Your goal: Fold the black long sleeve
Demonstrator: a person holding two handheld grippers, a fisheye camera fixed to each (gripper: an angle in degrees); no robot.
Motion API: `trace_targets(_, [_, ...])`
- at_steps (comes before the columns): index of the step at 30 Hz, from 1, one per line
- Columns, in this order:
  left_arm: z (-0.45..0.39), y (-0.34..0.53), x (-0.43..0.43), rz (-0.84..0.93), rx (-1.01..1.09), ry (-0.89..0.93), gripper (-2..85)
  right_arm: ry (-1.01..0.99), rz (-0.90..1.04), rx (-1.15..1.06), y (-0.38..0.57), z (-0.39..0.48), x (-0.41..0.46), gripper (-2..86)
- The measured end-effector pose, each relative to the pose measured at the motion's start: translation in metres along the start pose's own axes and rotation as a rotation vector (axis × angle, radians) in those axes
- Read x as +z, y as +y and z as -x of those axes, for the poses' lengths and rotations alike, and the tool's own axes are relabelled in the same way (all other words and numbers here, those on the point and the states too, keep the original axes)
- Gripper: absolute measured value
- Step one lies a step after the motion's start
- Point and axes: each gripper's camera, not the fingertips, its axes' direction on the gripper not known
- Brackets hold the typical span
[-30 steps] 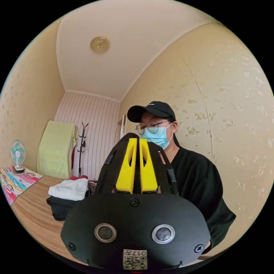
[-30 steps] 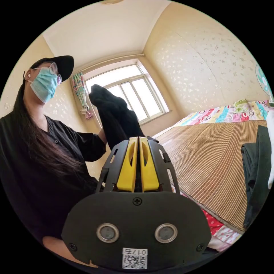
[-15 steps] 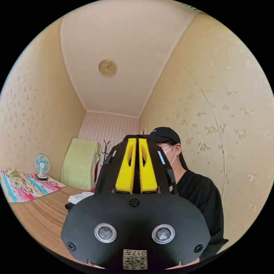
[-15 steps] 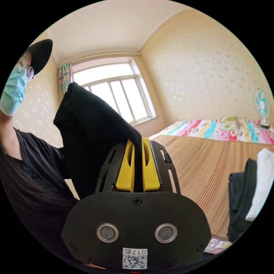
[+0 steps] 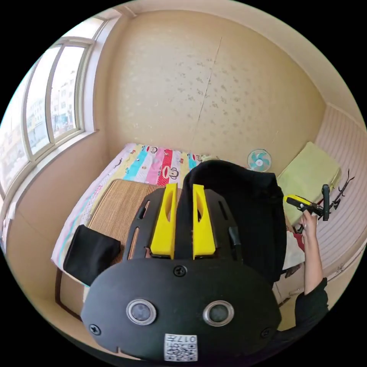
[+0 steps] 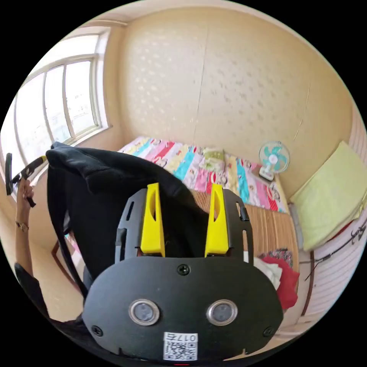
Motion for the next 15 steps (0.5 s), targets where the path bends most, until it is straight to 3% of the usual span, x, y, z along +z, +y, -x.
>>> trace_targets(4, [-0.009, 0.076, 0.129, 0.194, 0.077, 0.177, 9.9, -0.148, 0.010, -0.014, 0.061, 0.000, 0.080, 10.1])
trace_targets(9, [-0.004, 0.228, 0.273, 0.498, 0.074, 0.146, 9.4, -0.235, 0.341, -0.070, 0.232, 0.033, 0.246, 12.2])
trace_targets(13, [0.060, 0.323, 0.291, 0.419, -0.275, 0.132, 8.8, -0.574, 0.484, 0.078, 0.342, 0.048, 0.309, 12.2])
trace_targets(15, [0.084, 0.351, 0.286, 0.376, -0.418, 0.218, 8.5, -0.669, 0.403, 0.105, 0.384, 0.062, 0.309, 7.3])
